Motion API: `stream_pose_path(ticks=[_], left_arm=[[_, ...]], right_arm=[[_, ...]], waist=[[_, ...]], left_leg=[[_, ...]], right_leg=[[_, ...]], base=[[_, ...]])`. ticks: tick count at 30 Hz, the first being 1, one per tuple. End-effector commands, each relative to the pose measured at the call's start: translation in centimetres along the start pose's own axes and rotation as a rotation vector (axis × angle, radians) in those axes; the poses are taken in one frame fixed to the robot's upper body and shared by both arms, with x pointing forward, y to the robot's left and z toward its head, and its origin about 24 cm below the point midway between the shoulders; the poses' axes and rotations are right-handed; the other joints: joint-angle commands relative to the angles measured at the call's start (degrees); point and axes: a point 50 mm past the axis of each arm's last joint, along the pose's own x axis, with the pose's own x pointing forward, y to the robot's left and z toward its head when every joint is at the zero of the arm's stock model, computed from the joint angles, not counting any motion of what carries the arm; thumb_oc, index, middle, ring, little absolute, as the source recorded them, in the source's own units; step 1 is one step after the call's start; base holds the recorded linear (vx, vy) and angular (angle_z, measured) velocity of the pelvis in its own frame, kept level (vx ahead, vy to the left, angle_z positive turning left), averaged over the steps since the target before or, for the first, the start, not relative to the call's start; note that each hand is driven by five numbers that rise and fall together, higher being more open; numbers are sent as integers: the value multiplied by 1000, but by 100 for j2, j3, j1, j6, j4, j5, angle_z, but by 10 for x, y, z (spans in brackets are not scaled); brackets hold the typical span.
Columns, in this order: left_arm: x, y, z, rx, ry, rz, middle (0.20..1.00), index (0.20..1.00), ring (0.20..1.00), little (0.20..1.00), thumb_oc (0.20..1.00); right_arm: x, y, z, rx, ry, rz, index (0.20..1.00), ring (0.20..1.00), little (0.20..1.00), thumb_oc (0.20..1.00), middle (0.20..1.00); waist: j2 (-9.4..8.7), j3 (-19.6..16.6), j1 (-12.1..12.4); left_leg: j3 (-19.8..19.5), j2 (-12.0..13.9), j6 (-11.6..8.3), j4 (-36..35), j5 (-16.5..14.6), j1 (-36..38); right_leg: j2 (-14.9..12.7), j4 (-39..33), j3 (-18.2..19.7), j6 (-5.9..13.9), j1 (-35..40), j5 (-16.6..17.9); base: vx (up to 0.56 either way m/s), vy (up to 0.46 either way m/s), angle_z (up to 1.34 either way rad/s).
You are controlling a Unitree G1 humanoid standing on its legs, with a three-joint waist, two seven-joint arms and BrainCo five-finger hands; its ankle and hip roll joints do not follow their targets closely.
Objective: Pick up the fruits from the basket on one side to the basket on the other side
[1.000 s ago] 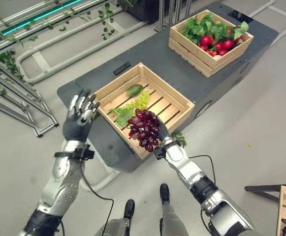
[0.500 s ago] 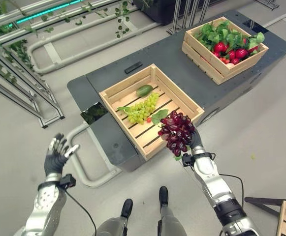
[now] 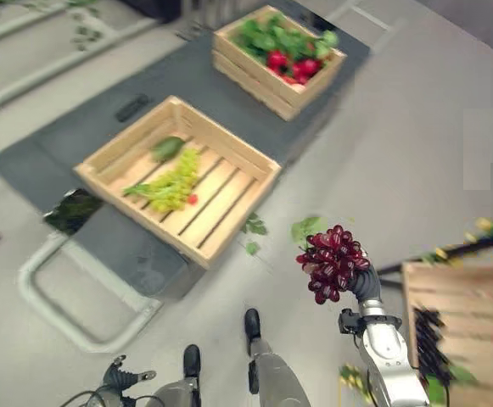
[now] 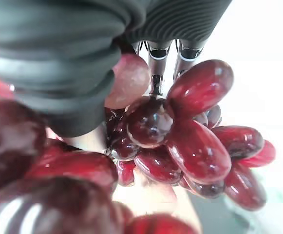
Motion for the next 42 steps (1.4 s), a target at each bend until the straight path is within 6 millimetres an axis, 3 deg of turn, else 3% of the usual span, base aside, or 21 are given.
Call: stream_pose_path(ticks=[1,2,3,5,7,10,12,13,17,18,20,22,23,24,25,27,30,31,33,38,42], left_arm=[[1,11,-6,27,4,49,1000,1000,1000,1000,1000],[1,12,-6,27,3,49,1000,1000,1000,1000,1000],[0,13,-7,1,4,64,1000,1000,1000,1000,1000],[0,12,-7,-7,7,64,1000,1000,1000,1000,1000],[2,15,-2,-30,7,80,1000,1000,1000,1000,1000],[3,14,2,-51,2,84,1000,1000,1000,1000,1000],[3,13,7,-73,-5,84,1000,1000,1000,1000,1000],[2,10,9,-109,-14,88,1000,1000,1000,1000,1000],[-1,-3,18,-154,-38,59,1000,1000,1000,1000,1000],[-1,-3,19,-153,-39,57,1000,1000,1000,1000,1000],[-2,-11,26,-178,-52,47,1000,1000,1000,1000,1000],[-3,-14,28,-206,-49,49,1000,1000,1000,1000,1000],[-3,-16,28,-220,-38,53,1000,1000,1000,1000,1000],[-3,-16,28,-220,-39,53,1000,1000,1000,1000,1000],[-4,-18,25,-228,-21,55,1000,1000,1000,1000,1000],[-4,-21,21,-239,9,50,1000,1000,1000,1000,1000],[-4,-21,13,-252,52,49,1000,1000,1000,1000,1000],[-4,-20,10,-265,60,50,1000,1000,1000,1000,1000],[-4,-21,7,-285,76,43,1000,1000,1000,1000,1000],[-7,-27,-6,-249,127,-8,1000,1000,1000,1000,1000],[-5,-25,3,-250,76,-20,1000,1000,1000,1000,1000]], right_arm=[[9,-16,49,45,-268,-48,200,200,200,200,200],[9,-16,49,46,-268,-49,200,200,200,200,200],[8,-16,49,49,-268,-51,200,200,200,200,200],[9,-15,51,52,-275,-46,200,200,200,200,200],[14,-12,55,47,-287,-37,200,200,200,200,200],[16,-11,56,46,-291,-32,200,200,200,200,200],[18,-10,59,40,-299,-27,200,200,200,200,200],[20,-9,62,28,-307,-12,200,200,200,200,200],[19,-17,66,-37,-313,0,200,200,200,200,200],[19,-17,66,-39,-312,-2,200,200,200,200,200],[19,-21,69,-62,-325,5,200,200,200,200,200],[22,-21,72,-61,-340,15,200,200,200,200,200],[26,-18,76,-50,-360,27,200,200,200,200,200],[27,-18,77,-50,-361,27,200,200,200,200,200],[28,-16,78,-38,-369,32,200,200,200,200,200],[30,-14,80,-19,-380,43,200,200,200,200,200],[29,-13,82,-7,-387,56,200,200,200,200,200],[30,-12,83,-5,-390,71,200,200,200,200,200],[31,-10,85,10,-399,71,200,200,200,200,200],[30,-10,81,26,-378,63,200,200,200,200,200],[29,-8,87,18,-402,80,200,200,200,200,200]], waist=[[30,-349,114],[29,-353,126],[28,-456,313],[9,-511,358],[-87,-625,500],[-128,-660,517],[-65,-652,548],[24,-616,545],[314,-461,422],[301,-489,413],[472,-295,393],[439,-94,505],[362,16,604],[375,10,602],[312,53,653],[278,60,672],[260,22,636],[209,17,690],[177,-44,651],[176,-288,472],[163,-409,402]], left_leg=[[-562,-336,-189,-520,357,-610],[-550,-327,-192,-511,375,-631],[-113,-97,-222,-405,429,-797],[71,-42,-238,-398,456,-845],[721,84,-243,-288,567,-1012],[1013,80,-210,-243,618,-1088],[1265,166,-215,-226,654,-1116],[1379,247,-378,-301,655,-997],[1407,437,-465,-309,991,-994],[1281,367,-527,-367,877,-936],[1080,444,-626,-514,1177,-1012],[213,294,-685,-450,1027,-1047],[-720,35,-678,-338,772,-1070],[-729,49,-680,-324,783,-1100],[-1208,-73,-669,-193,666,-1149],[-1605,-203,-667,68,623,-1285],[-1658,-482,-545,391,512,-1224],[-1972,-988,-390,774,165,-1169],[-2169,-1174,-290,844,-5,-1099],[-2340,-967,-211,254,128,-756],[-2099,-875,-122,-101,125,-494]], right_leg=[[-153,-381,-56,-102,716,-363],[-146,-391,-45,-105,699,-336],[-339,-299,-445,-145,1078,-600],[-398,-353,-464,-147,1189,-591],[-586,-415,-736,-86,1579,-586],[-504,-484,-572,-79,1633,-667],[-521,-620,-716,-100,1699,-819],[-569,-821,-977,-121,1690,-974],[-325,-1006,-767,-333,1668,-999],[-360,-1014,-727,-312,1713,-1079],[-62,-1153,-582,-469,1655,-973],[75,-1061,-471,-560,1559,-965],[191,-918,-300,-633,1512,-989],[207,-921,-304,-636,1490,-968],[261,-843,-117,-667,1470,-969],[388,-888,167,-698,1397,-857],[484,-969,338,-712,1313,-676],[505,-999,534,-724,1197,-577],[580,-1039,756,-706,1099,-507],[605,-843,899,-647,994,-566],[518,-754,1009,-549,901,-560]], base=[[-129,17,-92],[-215,2,-81],[-197,7,-61],[-159,9,-128],[-220,-4,-110],[-194,11,-99],[-144,-63,-126],[-121,-130,-182],[-89,-180,-101],[-192,-211,-22],[-193,-286,-40],[-100,-340,-51],[-53,-308,-90],[-19,-306,-94],[-20,-160,-63],[-37,-191,-42],[-54,-72,-58],[-81,-8,-93],[-36,2,-79],[65,111,-25],[25,183,-22]])
